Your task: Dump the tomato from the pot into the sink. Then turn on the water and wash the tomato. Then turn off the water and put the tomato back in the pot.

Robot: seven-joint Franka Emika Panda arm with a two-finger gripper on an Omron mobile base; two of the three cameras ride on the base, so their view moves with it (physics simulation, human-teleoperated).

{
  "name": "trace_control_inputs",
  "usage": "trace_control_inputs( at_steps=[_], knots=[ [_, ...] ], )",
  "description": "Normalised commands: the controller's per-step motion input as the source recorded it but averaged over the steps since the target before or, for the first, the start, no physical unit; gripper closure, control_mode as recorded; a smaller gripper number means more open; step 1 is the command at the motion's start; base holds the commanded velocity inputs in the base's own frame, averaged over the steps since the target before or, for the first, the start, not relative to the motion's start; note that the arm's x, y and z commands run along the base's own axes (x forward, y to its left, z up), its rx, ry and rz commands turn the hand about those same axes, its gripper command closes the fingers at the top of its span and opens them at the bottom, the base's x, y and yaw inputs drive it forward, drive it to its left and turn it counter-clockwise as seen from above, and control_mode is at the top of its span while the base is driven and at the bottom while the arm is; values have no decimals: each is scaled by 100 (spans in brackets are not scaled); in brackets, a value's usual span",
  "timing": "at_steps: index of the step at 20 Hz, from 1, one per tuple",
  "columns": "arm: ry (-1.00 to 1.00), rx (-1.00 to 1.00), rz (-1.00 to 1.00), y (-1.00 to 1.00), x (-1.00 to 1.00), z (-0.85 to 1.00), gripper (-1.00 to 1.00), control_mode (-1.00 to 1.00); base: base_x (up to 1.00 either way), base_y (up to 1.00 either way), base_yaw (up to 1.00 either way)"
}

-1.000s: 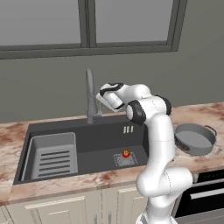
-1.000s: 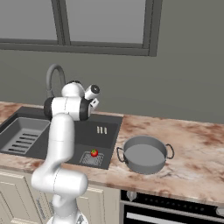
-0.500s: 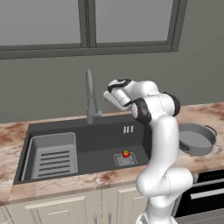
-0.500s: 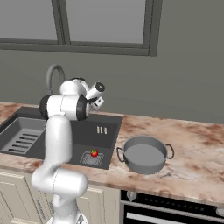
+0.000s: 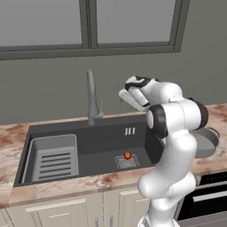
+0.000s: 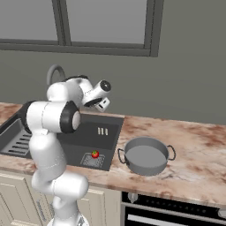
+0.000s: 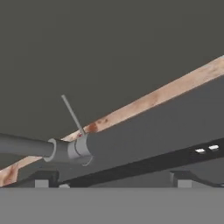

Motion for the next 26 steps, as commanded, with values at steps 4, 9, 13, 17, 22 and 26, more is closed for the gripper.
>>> trace_control_inputs(
  at_steps=[4, 9, 13, 17, 22, 26],
  knots=[
    [3, -8, 0, -41, -100, 52, -100, -100, 0, 0, 0],
    [14, -12, 0, -32, -90, 46, -100, -100, 0, 0, 0],
    [20, -14, 0, -13, -77, 6, -100, -100, 0, 0, 0],
    [18, -9, 0, 0, -76, -22, -100, -100, 0, 0, 0],
    [17, -3, 0, 0, -57, -32, -100, -100, 0, 0, 0],
    [8, 0, 0, 0, -17, -41, -100, -100, 0, 0, 0]
  ],
)
